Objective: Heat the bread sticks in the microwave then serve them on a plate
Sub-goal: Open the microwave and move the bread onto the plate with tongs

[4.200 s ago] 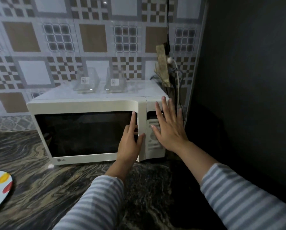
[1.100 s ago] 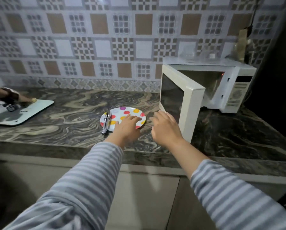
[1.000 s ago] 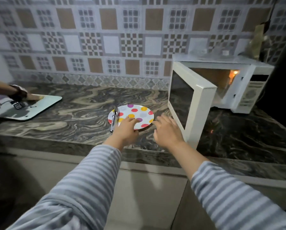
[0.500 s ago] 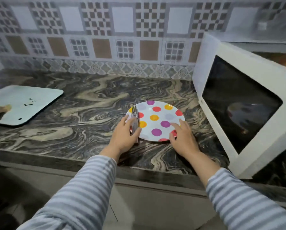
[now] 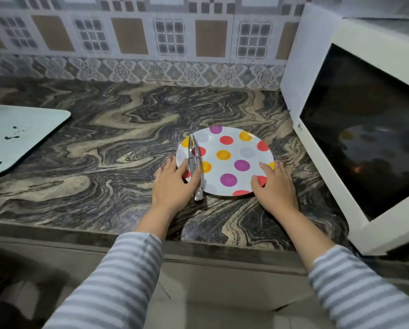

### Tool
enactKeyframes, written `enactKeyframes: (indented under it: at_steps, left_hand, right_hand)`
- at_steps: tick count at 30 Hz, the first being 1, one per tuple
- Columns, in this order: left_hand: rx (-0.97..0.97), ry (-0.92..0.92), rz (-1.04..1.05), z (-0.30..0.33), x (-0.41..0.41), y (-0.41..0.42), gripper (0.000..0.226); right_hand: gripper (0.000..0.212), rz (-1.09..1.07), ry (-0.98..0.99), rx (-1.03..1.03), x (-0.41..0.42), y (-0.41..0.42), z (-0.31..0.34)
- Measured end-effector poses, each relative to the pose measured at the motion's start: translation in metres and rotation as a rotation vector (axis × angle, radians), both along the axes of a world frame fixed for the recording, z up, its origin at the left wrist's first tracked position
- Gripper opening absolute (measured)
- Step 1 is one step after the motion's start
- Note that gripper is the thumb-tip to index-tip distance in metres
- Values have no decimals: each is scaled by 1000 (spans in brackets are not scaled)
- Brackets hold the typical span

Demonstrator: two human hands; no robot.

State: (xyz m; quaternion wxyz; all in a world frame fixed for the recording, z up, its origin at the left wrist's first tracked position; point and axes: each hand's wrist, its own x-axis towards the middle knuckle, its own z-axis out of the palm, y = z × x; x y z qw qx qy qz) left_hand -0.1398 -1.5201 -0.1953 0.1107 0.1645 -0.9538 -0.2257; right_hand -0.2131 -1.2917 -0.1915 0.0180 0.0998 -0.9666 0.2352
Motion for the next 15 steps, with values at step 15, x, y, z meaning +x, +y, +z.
enactKeyframes:
  at_steps: [15]
  left_hand:
    - [858,429,104,33,96,71,26]
  right_hand:
    - [75,-51,-425,-1118,73,29,29]
